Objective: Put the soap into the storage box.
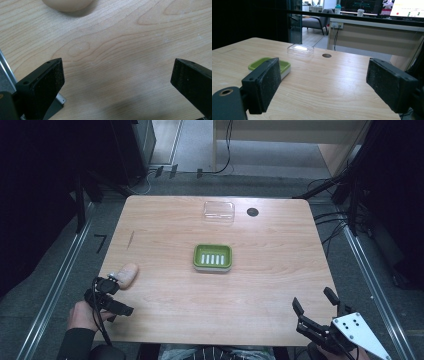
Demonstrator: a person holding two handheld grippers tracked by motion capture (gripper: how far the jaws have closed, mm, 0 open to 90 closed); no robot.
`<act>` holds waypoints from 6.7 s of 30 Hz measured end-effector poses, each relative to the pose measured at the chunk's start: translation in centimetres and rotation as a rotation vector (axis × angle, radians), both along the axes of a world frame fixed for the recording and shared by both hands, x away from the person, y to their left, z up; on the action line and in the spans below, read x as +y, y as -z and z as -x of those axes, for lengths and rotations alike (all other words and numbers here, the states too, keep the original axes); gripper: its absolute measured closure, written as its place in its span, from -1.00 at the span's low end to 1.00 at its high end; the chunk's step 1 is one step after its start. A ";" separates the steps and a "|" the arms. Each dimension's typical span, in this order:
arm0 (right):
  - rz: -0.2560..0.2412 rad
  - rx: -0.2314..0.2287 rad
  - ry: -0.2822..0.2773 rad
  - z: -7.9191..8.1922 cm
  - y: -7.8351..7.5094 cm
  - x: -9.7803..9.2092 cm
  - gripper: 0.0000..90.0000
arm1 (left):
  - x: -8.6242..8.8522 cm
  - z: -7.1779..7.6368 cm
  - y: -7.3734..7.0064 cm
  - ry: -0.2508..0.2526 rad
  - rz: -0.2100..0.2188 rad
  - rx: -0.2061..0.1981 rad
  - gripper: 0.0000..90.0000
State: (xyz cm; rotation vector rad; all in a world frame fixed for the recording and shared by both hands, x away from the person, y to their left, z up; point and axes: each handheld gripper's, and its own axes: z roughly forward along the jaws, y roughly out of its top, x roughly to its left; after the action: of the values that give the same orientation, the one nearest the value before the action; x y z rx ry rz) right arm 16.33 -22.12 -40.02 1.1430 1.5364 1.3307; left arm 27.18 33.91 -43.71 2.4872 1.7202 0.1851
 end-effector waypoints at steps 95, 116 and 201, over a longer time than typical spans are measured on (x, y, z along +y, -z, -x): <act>0.000 0.021 0.000 -0.2 0.0 0.0 -0.71 | 1.2 -9.9 0.6 -0.079 0.053 -0.091 -0.59; -0.002 0.017 0.001 -0.2 0.0 -0.1 -0.71 | 0.8 -9.9 1.2 -0.073 0.017 -0.084 -0.26; 0.000 0.018 0.003 -0.2 0.0 0.0 -0.71 | -7.2 -9.3 -3.3 0.157 0.020 -0.154 -0.26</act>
State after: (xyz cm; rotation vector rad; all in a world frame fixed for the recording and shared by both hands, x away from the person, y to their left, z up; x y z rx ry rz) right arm 16.56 -22.13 -40.05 1.1598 1.5467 1.3217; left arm 36.44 26.72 -40.46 2.5060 1.4548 0.3327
